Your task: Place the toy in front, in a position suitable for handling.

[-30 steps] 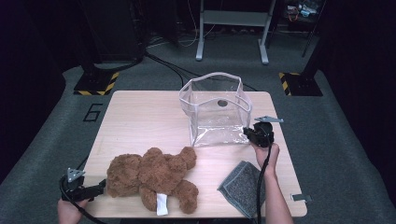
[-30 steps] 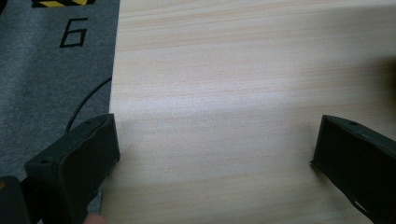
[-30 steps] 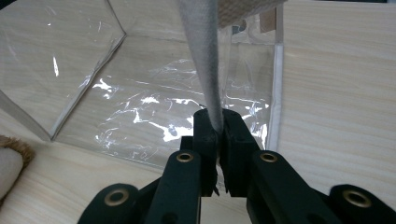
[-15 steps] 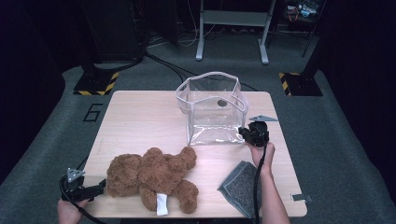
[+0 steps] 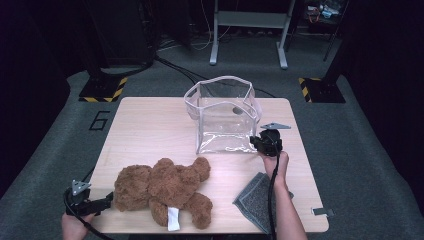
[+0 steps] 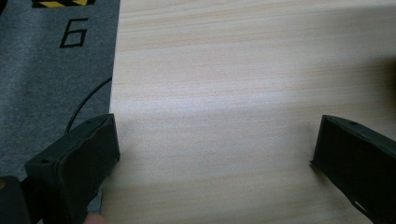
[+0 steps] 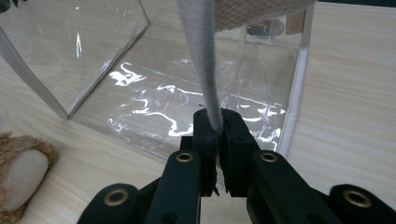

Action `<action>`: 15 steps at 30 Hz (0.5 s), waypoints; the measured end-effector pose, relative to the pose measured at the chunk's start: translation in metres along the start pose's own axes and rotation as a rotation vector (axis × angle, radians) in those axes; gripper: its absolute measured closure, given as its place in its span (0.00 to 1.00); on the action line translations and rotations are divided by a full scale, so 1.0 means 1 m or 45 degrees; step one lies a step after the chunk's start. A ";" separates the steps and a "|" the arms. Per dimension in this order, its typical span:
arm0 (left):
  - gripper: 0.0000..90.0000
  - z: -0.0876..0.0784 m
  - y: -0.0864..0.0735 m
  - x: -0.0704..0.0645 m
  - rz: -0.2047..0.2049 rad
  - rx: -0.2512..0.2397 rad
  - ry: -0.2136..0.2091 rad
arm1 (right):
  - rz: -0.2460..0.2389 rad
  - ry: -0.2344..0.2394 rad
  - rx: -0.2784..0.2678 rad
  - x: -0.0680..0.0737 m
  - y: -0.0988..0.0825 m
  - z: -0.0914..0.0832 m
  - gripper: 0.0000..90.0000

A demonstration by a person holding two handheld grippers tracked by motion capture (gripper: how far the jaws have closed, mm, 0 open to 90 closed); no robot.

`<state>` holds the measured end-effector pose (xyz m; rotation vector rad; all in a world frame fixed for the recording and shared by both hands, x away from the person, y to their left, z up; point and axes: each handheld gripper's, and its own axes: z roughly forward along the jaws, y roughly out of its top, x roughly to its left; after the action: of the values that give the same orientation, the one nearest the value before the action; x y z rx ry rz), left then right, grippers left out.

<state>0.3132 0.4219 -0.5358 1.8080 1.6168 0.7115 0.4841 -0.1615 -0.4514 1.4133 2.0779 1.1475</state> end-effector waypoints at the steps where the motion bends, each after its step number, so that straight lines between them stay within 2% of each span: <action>1: 0.00 0.000 0.000 0.000 0.000 0.000 0.000 | -0.004 0.001 0.001 0.002 0.001 0.001 0.95; 8: 0.00 0.000 0.000 0.000 0.000 0.000 0.000 | -0.031 0.014 0.010 0.006 0.003 0.005 0.95; 14: 0.00 0.000 0.000 0.000 0.000 0.000 0.000 | -0.023 0.026 0.012 0.011 0.004 0.008 0.95; 15: 0.00 0.000 0.000 0.000 0.000 0.000 0.000 | -0.041 0.025 0.010 0.011 0.005 0.009 0.95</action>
<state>0.3132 0.4219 -0.5358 1.8079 1.6167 0.7119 0.4883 -0.1472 -0.4517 1.3729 2.1133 1.1461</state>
